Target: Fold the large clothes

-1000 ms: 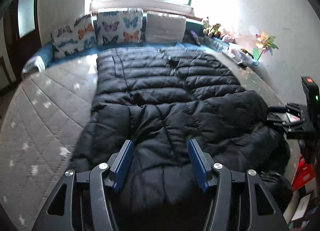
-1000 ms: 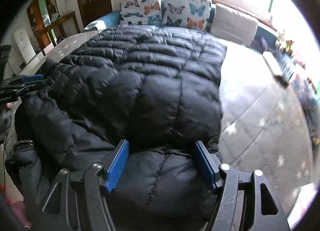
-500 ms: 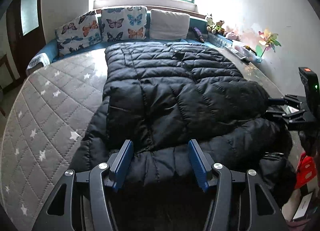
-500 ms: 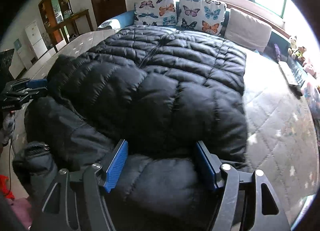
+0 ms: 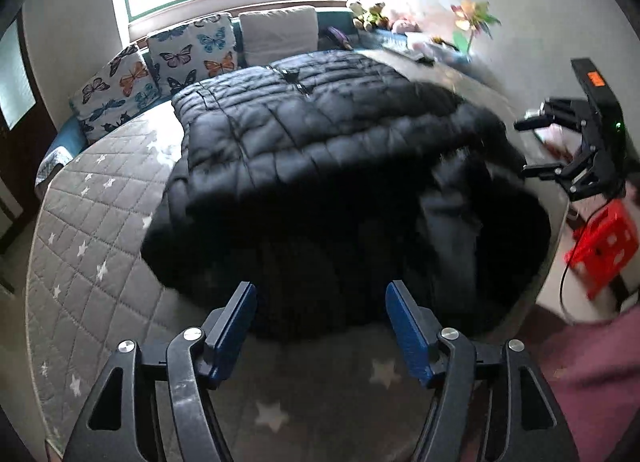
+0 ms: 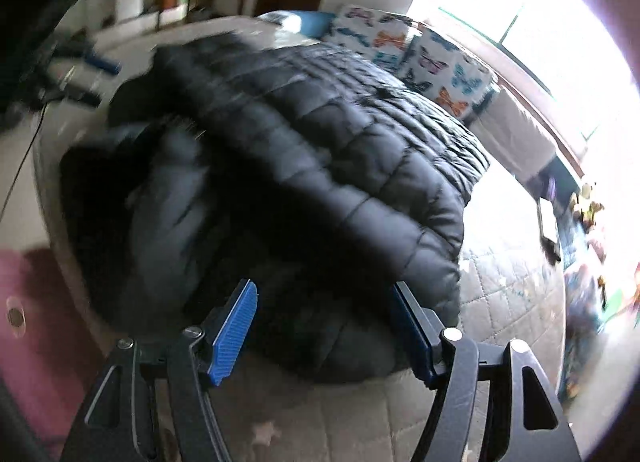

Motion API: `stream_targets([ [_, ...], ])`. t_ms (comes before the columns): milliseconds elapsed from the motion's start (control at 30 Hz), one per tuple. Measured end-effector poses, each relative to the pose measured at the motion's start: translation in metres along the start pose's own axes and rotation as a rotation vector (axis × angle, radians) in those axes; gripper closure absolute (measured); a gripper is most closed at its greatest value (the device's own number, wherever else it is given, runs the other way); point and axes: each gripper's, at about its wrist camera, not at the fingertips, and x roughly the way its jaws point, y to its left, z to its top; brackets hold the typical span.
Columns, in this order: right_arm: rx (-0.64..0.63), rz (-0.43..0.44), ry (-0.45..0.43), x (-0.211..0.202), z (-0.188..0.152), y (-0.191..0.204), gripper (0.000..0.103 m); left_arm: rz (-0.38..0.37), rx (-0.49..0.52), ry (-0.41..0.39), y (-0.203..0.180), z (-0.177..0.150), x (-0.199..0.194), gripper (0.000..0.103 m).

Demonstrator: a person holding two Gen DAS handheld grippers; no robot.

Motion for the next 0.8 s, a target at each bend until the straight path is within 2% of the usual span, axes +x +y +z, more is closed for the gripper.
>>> stream_targets([
  [167,-0.11,0.027,0.015,0.005,-0.016,0.031,0.028,0.026,0.017,0.047,-0.004,-0.026,0.006,0.028],
  [367,-0.266,-0.02,-0.049,0.02,-0.017,0.069,0.028,0.035,-0.028,0.074,-0.001,-0.045,0.02,0.028],
  [500,-0.257,-0.001,-0.086,0.03,-0.008,0.07,0.028,0.049,-0.025,0.065,0.0,-0.051,0.025,0.028],
  [567,-0.209,0.032,-0.102,0.032,0.0,0.065,0.029,0.062,-0.018,0.053,0.0,-0.05,0.026,0.028],
  [633,-0.136,0.09,-0.117,0.029,0.008,0.054,0.041,0.079,-0.001,0.043,0.0,-0.049,0.027,0.028],
  [667,-0.09,0.13,-0.117,0.027,0.012,0.044,0.052,0.087,0.015,0.036,-0.001,-0.049,0.026,0.028],
  [700,-0.041,0.163,-0.119,0.024,0.016,0.035,0.059,0.094,0.026,0.031,-0.003,-0.049,0.026,0.028],
  [800,0.069,0.213,-0.153,0.01,0.028,0.012,0.072,0.111,0.063,0.007,-0.007,-0.047,0.025,0.028],
])
